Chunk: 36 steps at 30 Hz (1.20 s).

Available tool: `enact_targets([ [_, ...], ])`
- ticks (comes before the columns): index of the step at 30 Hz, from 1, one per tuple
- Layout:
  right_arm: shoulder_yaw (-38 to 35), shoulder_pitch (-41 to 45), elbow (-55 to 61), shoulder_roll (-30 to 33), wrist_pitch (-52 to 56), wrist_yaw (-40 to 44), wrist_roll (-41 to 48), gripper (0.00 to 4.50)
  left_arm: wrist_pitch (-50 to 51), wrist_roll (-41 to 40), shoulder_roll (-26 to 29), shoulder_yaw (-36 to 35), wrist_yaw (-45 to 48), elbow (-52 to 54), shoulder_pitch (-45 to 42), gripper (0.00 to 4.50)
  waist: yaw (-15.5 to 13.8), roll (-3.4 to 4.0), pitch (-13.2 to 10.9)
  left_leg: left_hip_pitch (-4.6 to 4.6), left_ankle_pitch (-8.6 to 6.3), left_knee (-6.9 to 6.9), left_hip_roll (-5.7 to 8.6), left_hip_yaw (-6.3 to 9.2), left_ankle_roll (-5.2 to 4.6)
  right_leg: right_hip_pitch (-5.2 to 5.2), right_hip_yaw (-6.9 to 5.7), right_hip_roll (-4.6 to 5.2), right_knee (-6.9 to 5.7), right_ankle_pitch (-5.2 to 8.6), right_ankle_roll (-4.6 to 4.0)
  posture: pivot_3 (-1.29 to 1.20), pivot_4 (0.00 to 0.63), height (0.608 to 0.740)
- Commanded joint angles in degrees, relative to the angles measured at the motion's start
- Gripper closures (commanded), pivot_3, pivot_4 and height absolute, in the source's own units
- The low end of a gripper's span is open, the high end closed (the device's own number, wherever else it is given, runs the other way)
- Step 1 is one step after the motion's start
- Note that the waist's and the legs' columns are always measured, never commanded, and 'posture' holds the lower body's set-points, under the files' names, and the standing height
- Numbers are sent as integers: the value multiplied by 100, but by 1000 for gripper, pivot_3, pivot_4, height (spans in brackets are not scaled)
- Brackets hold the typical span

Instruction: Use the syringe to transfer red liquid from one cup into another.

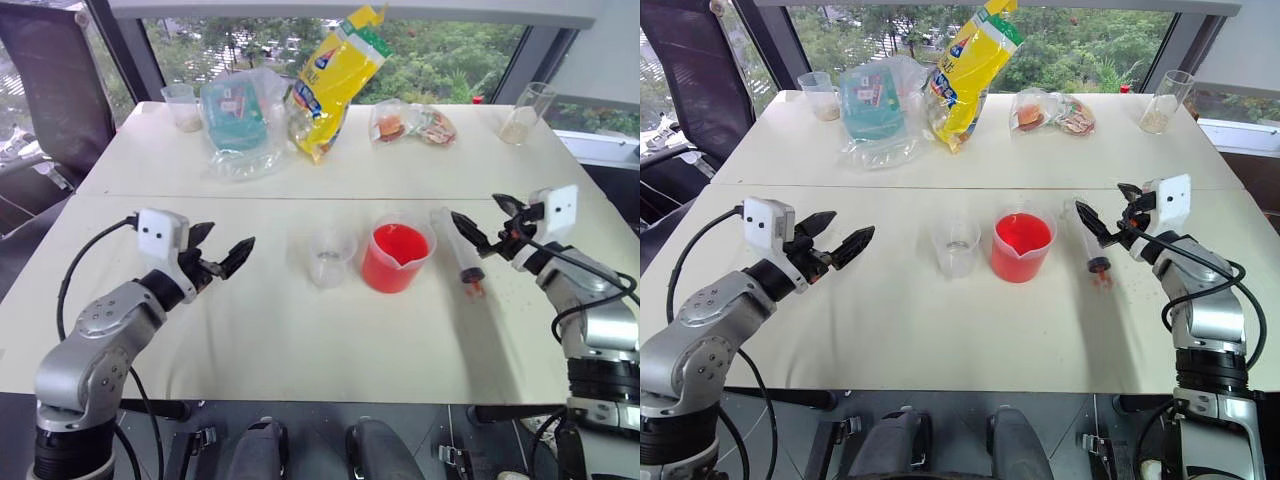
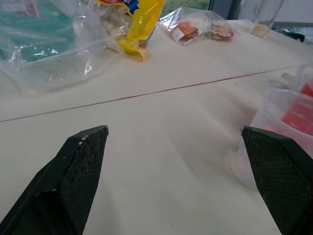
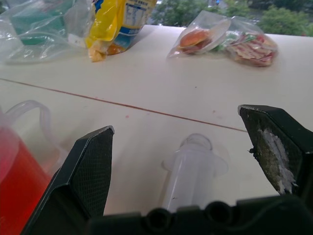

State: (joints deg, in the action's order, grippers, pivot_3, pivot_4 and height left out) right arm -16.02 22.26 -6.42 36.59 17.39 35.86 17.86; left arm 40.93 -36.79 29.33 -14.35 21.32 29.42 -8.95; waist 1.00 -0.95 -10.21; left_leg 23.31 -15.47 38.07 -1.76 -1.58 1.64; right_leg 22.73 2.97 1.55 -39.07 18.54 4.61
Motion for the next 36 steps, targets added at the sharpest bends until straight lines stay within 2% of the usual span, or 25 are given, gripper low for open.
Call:
enact_targets([
  [1, -69, 124, 356, 258, 112, 250, 172, 58, -180, 67, 92, 22, 149, 17, -111, 0, -1, 0, 0, 0, 0, 0, 0, 0, 0, 0, 0, 0, 0, 0, 0, 0, 150, 740],
  [14, -126, 156, 446, 711, 526, 696, 412, 58, -238, 10, 144, 83, 623, -236, -446, 0, 3, -1, 0, 0, 0, 1, -1, 0, 0, 0, 0, -2, 0, 0, 0, 0, 150, 740],
  [29, -126, 262, 415, 817, 930, 615, 413, 58, -308, 96, 146, 247, 783, -407, -589, 0, -1, -1, -1, 0, 0, 3, 0, 0, 0, -1, 0, -2, 0, 0, 0, 0, 150, 740],
  [34, 211, 529, 619, 1160, 2318, 530, 454, 58, -289, 129, 167, 295, 832, -488, -681, 0, -4, -1, -1, 0, 0, 3, 0, 0, 0, 0, 0, -1, 0, 0, 0, 0, 150, 740],
  [36, 630, 1100, 605, 1428, 3395, 686, 593, 58, -289, 121, 146, 344, 874, -520, -728, 0, 19, 6, -5, 0, 0, 3, 0, 0, 0, 0, 0, 0, 0, 0, 0, 0, 150, 740],
])
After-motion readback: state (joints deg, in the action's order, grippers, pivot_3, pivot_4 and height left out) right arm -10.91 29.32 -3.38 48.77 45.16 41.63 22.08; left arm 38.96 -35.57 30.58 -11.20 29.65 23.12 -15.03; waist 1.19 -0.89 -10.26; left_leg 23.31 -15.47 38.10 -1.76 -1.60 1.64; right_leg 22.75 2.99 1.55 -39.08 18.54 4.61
